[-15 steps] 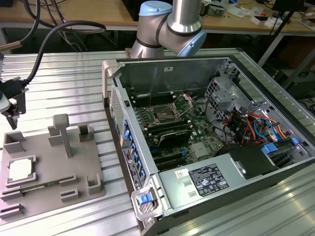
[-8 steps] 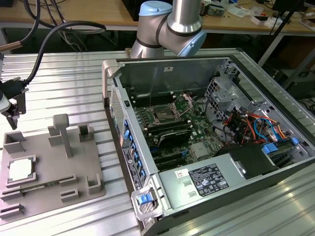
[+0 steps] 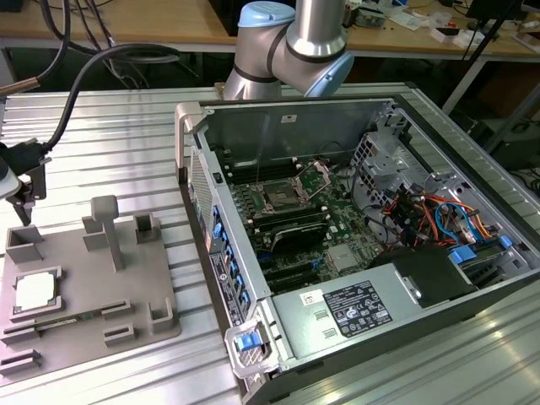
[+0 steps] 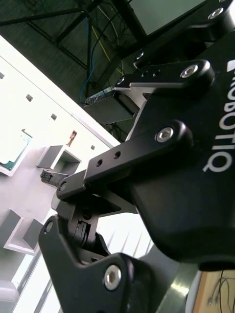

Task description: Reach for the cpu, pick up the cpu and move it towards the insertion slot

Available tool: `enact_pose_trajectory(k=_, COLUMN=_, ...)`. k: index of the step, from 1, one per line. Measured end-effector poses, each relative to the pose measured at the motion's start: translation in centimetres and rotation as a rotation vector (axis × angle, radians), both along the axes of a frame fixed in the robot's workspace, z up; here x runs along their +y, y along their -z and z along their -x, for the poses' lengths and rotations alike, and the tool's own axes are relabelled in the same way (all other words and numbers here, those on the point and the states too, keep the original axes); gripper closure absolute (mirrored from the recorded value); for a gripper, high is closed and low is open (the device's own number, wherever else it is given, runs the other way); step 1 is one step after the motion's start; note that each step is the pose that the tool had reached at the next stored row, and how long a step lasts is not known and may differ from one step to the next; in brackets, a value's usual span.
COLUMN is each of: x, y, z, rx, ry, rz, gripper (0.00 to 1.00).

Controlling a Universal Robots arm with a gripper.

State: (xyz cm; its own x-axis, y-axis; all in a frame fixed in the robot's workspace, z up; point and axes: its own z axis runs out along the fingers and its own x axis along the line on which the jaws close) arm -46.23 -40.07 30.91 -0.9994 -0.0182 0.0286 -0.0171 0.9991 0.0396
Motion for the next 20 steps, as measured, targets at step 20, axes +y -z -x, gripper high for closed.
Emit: enact_pose_trajectory(k=20, x=-0.75, y=2.88, z=0.13, rx=-0.0318, ry=-0.022, rz=0.0004, gripper=0.34)
